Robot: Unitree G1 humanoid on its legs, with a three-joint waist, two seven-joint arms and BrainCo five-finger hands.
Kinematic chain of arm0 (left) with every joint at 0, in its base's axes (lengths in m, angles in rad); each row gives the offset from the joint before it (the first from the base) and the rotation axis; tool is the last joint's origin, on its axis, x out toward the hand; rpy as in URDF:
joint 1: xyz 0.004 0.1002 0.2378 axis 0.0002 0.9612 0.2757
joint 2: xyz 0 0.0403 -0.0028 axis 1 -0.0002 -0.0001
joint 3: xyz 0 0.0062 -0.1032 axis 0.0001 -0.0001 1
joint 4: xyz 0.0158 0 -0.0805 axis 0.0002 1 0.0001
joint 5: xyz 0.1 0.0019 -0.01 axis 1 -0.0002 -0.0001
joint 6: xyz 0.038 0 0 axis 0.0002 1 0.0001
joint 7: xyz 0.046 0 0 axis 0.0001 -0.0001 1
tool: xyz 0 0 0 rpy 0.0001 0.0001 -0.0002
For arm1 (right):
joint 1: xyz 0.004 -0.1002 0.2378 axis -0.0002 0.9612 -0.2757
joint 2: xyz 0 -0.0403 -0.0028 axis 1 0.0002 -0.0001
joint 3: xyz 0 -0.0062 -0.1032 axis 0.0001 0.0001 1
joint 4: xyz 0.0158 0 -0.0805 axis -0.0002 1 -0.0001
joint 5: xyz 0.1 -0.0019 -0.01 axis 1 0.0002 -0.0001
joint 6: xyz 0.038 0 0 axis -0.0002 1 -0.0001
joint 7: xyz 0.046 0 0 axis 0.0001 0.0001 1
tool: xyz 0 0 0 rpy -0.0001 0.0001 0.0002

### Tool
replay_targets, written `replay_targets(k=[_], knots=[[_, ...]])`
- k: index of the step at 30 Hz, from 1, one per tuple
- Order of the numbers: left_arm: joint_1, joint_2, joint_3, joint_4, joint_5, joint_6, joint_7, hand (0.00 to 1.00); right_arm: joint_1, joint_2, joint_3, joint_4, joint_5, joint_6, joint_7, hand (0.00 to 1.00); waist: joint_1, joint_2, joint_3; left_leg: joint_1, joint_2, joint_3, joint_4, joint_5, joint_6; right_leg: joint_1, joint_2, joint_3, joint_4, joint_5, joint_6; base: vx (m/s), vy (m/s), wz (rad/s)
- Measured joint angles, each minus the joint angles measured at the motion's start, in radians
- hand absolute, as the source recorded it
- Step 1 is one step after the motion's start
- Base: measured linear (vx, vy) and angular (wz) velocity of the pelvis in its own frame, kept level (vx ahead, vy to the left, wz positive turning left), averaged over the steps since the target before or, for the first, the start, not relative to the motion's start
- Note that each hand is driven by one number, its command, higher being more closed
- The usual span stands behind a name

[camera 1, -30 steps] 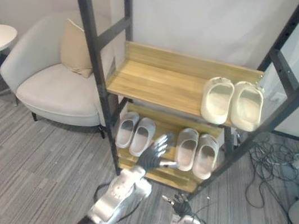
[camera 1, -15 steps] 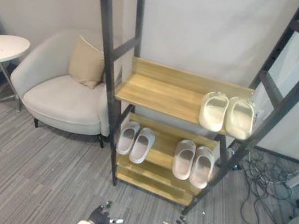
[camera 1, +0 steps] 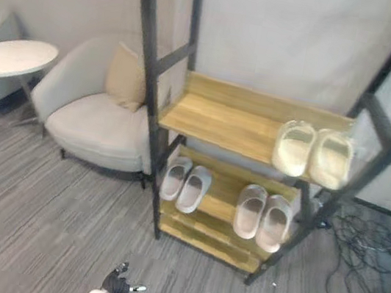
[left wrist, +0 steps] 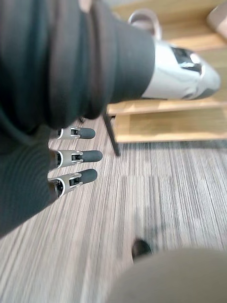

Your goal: Organize the slippers on the shoe rack

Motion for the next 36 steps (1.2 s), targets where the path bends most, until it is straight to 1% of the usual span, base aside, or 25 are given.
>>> replay_targets(k=[1,3,6,7,8,9,10,11,12,13,14,15,16,17,19,20,23,25,26,27,28,30,34,35,36], knots=[[0.000,-0.007,0.001,0.000,-0.001,0.000,0.001,0.00,-0.007,-0.007,-0.001,-0.001,0.000,-0.002,-0.002,0.00,0.003,0.012,0.007,-0.001,0.006,-0.035,-0.012,0.014,-0.007,0.020,0.006,-0.038,-0.024,-0.001,0.003,0.02,-0.119,0.70],[-0.001,-0.012,0.000,0.000,-0.001,0.000,0.002,0.00,-0.005,-0.007,-0.007,-0.003,-0.001,-0.006,-0.009,0.00,0.001,0.021,0.008,-0.018,0.013,-0.090,-0.021,0.026,-0.019,0.052,0.020,-0.100,-0.067,0.007,-0.009,0.05,-0.103,0.85],[-0.017,-0.012,-0.006,-0.003,-0.009,0.002,0.003,0.00,-0.042,-0.003,-0.012,-0.004,0.000,-0.010,-0.025,0.00,0.003,0.028,0.026,-0.106,0.029,-0.149,0.009,0.054,-0.036,0.060,0.059,-0.171,-0.126,0.045,-0.039,0.09,-0.104,0.81],[-0.025,-0.011,-0.006,-0.009,-0.011,0.003,0.003,0.00,-0.051,-0.002,-0.021,-0.004,0.003,-0.011,-0.030,0.00,0.003,0.023,0.041,-0.132,0.030,-0.138,0.023,0.068,-0.034,0.059,0.066,-0.189,-0.142,0.055,-0.044,0.01,-0.059,0.97],[-0.034,-0.009,-0.022,-0.038,-0.017,0.004,0.004,0.00,-0.081,0.013,-0.036,-0.004,0.007,-0.013,-0.038,0.00,0.003,0.015,0.060,-0.178,0.033,-0.078,0.040,0.113,-0.011,0.048,0.073,-0.200,-0.153,0.072,-0.063,-0.04,-0.018,1.05],[-0.041,-0.009,-0.037,-0.059,-0.020,0.004,0.006,0.00,-0.096,0.029,-0.042,-0.007,0.007,-0.015,-0.046,0.00,-0.003,0.017,0.067,-0.202,0.043,0.011,0.024,0.149,0.021,0.031,0.075,-0.211,-0.158,0.097,-0.100,-0.05,0.030,1.01],[-0.049,-0.011,-0.046,-0.071,-0.020,0.002,0.004,0.00,-0.107,0.037,-0.043,-0.009,0.007,-0.020,-0.052,0.00,-0.003,0.018,0.072,-0.219,0.058,0.103,0.064,0.105,0.037,0.025,0.075,-0.214,-0.160,0.106,-0.110,0.00,0.122,0.75],[-0.052,-0.015,-0.045,-0.069,-0.020,0.004,0.002,0.00,-0.122,0.049,-0.049,-0.011,0.007,-0.025,-0.058,0.00,0.001,0.019,0.080,-0.248,0.095,0.270,0.245,-0.027,0.088,0.031,0.076,-0.229,-0.155,0.100,-0.103,0.03,0.123,0.52],[-0.053,-0.017,-0.045,-0.062,-0.019,0.005,0.003,0.00,-0.121,0.049,-0.055,-0.034,0.007,-0.027,-0.060,0.00,0.000,0.033,0.091,-0.258,0.136,0.371,0.365,-0.087,0.111,0.043,0.081,-0.257,-0.133,0.095,-0.096,0.05,0.087,0.58],[-0.057,-0.020,-0.045,-0.062,-0.019,0.005,0.003,0.00,-0.117,0.054,-0.061,-0.045,0.007,-0.027,-0.060,0.00,-0.005,0.046,0.096,-0.266,0.149,0.410,0.396,-0.087,0.114,0.045,0.086,-0.270,-0.104,0.090,-0.090,-0.01,0.031,0.81],[-0.058,-0.021,-0.052,-0.063,-0.019,0.003,0.004,0.00,-0.105,0.067,-0.075,-0.045,0.007,-0.026,-0.061,0.00,-0.016,0.046,0.095,-0.263,0.133,0.417,0.389,-0.082,0.119,0.042,0.081,-0.275,-0.082,0.072,-0.074,-0.07,0.072,0.90],[-0.053,-0.020,-0.068,-0.061,-0.018,0.003,0.005,0.00,-0.089,0.072,-0.078,-0.045,0.007,-0.026,-0.061,0.00,-0.019,0.042,0.085,-0.232,0.085,0.382,0.295,-0.082,0.117,0.047,0.061,-0.276,-0.096,0.046,-0.073,-0.06,0.125,0.94],[-0.056,-0.013,-0.073,-0.057,-0.018,0.003,0.004,0.00,-0.082,0.079,-0.079,-0.039,0.006,-0.025,-0.061,0.00,-0.024,0.002,0.069,-0.202,0.024,0.365,0.187,-0.060,0.115,0.050,0.028,-0.279,-0.113,0.012,-0.045,-0.04,0.143,0.84],[-0.067,-0.016,-0.065,-0.040,-0.018,0.006,0.005,0.00,-0.087,0.078,-0.087,-0.030,0.006,-0.021,-0.061,0.00,-0.030,0.002,0.077,-0.193,0.010,0.376,0.154,-0.047,0.119,0.042,-0.003,-0.310,-0.106,0.019,-0.031,-0.05,0.139,0.68],[-0.066,-0.016,-0.064,-0.025,-0.017,0.011,0.004,0.00,-0.100,0.089,-0.106,-0.024,0.008,-0.015,-0.065,0.00,-0.033,0.012,0.092,-0.200,-0.018,0.350,0.155,-0.026,0.143,0.039,-0.017,-0.323,-0.071,-0.003,-0.019,-0.12,0.127,0.51],[-0.068,-0.014,-0.065,-0.014,-0.016,0.017,0.004,0.00,-0.107,0.091,-0.109,-0.018,0.007,-0.013,-0.066,0.00,-0.036,0.012,0.095,-0.201,-0.027,0.347,0.159,-0.031,0.146,0.041,-0.031,-0.331,-0.059,-0.009,-0.011,-0.09,0.120,0.38],[-0.076,-0.008,-0.048,-0.001,0.002,0.022,0.004,0.00,-0.124,0.101,-0.107,0.008,-0.003,0.000,-0.066,0.00,-0.022,0.006,0.098,-0.207,-0.051,0.337,0.205,-0.064,0.170,0.046,-0.056,-0.326,-0.014,-0.033,0.010,-0.04,0.126,0.23],[-0.077,-0.008,-0.033,0.016,0.012,0.024,0.005,0.00,-0.126,0.108,-0.107,0.006,-0.003,0.001,-0.066,0.00,-0.034,0.000,0.095,-0.201,-0.089,0.299,0.207,-0.073,0.179,0.054,-0.068,-0.303,0.012,-0.060,-0.001,0.02,0.117,0.51],[-0.079,-0.011,-0.032,0.021,0.015,0.025,0.006,0.00,-0.126,0.107,-0.108,0.006,-0.003,0.002,-0.066,0.00,-0.037,-0.001,0.095,-0.192,-0.105,0.278,0.190,-0.071,0.177,0.044,-0.059,-0.252,0.032,-0.073,-0.026,0.04,0.093,0.67],[-0.078,-0.011,-0.031,0.023,0.019,0.025,0.014,0.00,-0.129,0.106,-0.108,0.006,-0.002,0.002,-0.066,0.00,-0.037,0.001,0.097,-0.170,-0.121,0.252,0.154,-0.060,0.168,0.023,-0.028,-0.169,0.051,-0.079,-0.037,0.04,0.077,0.66],[-0.078,-0.011,-0.026,0.030,0.019,0.026,0.018,0.00,-0.130,0.106,-0.107,0.006,-0.001,0.001,-0.066,0.00,-0.037,0.005,0.097,-0.146,-0.127,0.230,0.118,-0.049,0.152,0.005,0.009,-0.104,0.056,-0.079,-0.035,0.04,0.047,0.58],[-0.075,-0.009,-0.024,0.035,0.018,0.026,0.021,0.00,-0.129,0.103,-0.107,0.004,0.001,0.000,-0.066,0.00,-0.037,0.014,0.095,-0.114,-0.129,0.194,0.067,-0.037,0.133,-0.022,0.069,-0.046,0.054,-0.077,-0.037,0.05,0.025,0.57],[-0.071,-0.012,-0.022,0.041,0.014,0.026,0.022,0.00,-0.120,0.105,-0.108,0.005,0.011,-0.001,-0.067,0.00,-0.035,0.016,0.087,-0.095,-0.144,0.173,0.031,-0.036,0.131,-0.036,0.090,-0.047,-0.012,-0.049,-0.050,0.04,-0.010,0.79],[-0.067,-0.013,-0.022,0.040,0.005,0.025,0.022,0.00,-0.119,0.105,-0.108,0.006,0.017,-0.001,-0.066,0.00,-0.035,0.019,0.082,-0.100,-0.151,0.164,0.043,-0.040,0.136,-0.024,0.095,-0.047,-0.036,-0.031,-0.058,0.15,-0.047,0.71],[-0.070,-0.019,-0.022,0.039,-0.001,0.025,0.022,0.00,-0.119,0.100,-0.108,0.007,0.017,-0.002,-0.066,0.00,-0.035,0.031,0.078,-0.123,-0.152,0.152,0.088,-0.059,0.155,-0.011,0.108,-0.048,-0.063,-0.021,-0.069,0.14,-0.036,0.64]])
